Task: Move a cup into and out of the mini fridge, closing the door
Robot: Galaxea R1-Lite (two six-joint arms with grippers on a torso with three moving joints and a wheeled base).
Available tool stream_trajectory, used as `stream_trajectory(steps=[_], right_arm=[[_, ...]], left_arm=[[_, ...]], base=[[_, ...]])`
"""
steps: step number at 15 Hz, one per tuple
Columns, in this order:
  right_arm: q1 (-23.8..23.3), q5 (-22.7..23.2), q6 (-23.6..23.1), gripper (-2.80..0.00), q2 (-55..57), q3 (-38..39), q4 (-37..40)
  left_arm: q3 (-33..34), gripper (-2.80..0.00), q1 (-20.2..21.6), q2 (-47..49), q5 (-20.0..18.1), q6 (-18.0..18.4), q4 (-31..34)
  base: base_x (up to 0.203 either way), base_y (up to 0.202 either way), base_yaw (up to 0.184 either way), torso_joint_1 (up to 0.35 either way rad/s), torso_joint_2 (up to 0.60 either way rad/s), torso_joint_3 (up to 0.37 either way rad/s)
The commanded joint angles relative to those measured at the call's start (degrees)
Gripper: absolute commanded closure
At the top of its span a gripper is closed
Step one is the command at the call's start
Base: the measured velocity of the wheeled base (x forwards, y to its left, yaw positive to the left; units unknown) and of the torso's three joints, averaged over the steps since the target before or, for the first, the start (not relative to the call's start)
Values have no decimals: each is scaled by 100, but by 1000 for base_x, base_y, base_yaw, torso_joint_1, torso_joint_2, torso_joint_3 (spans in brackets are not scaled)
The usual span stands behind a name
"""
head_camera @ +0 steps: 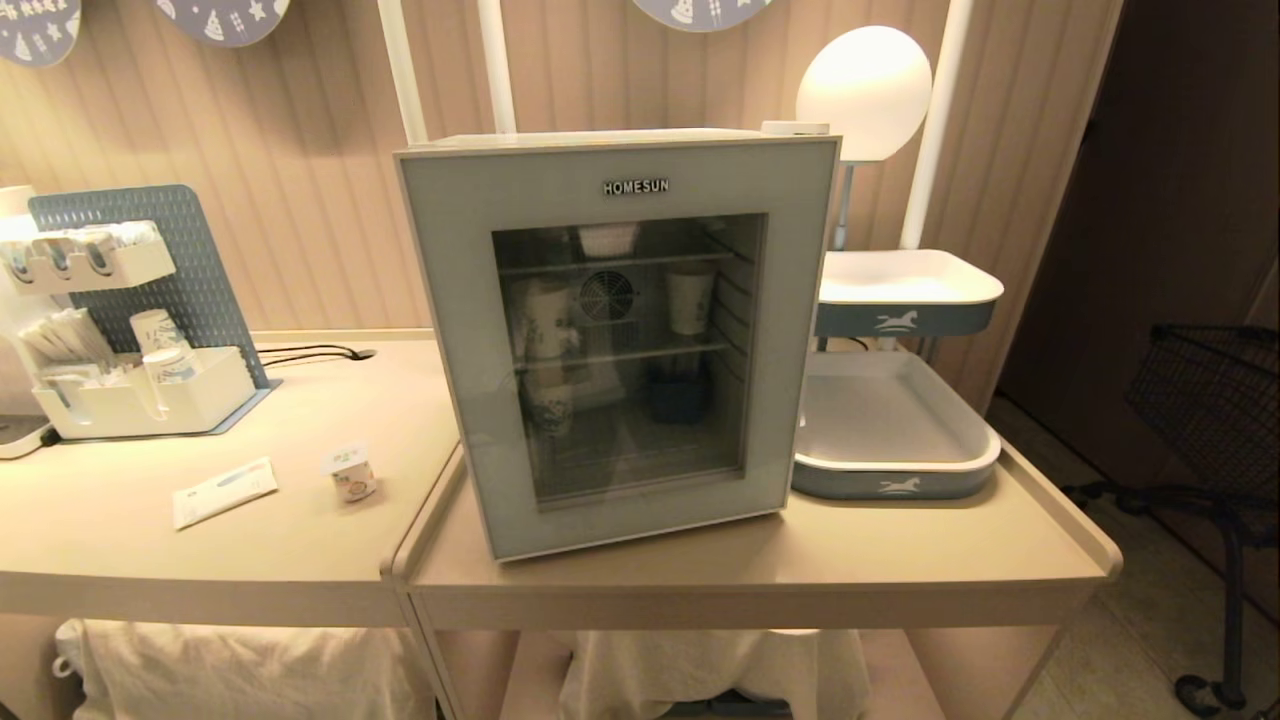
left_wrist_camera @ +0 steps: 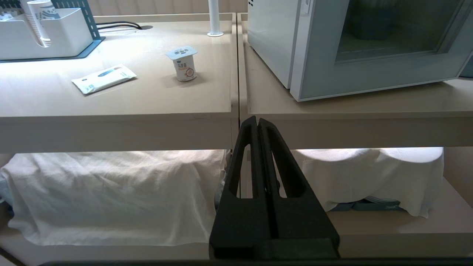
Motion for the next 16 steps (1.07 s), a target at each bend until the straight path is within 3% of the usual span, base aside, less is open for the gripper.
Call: stream_trajectory(steps=[1, 16], right_arm=[[-3, -143, 520, 0, -5, 11, 4], [-3, -157, 492, 0, -9, 6, -10]], left_arm=[[0, 0, 1, 0, -1, -2, 0], [44, 0, -8, 0, -1, 25, -123]], base=[[0, 0, 0, 0, 0, 0], [0, 0, 0, 0, 0, 0]])
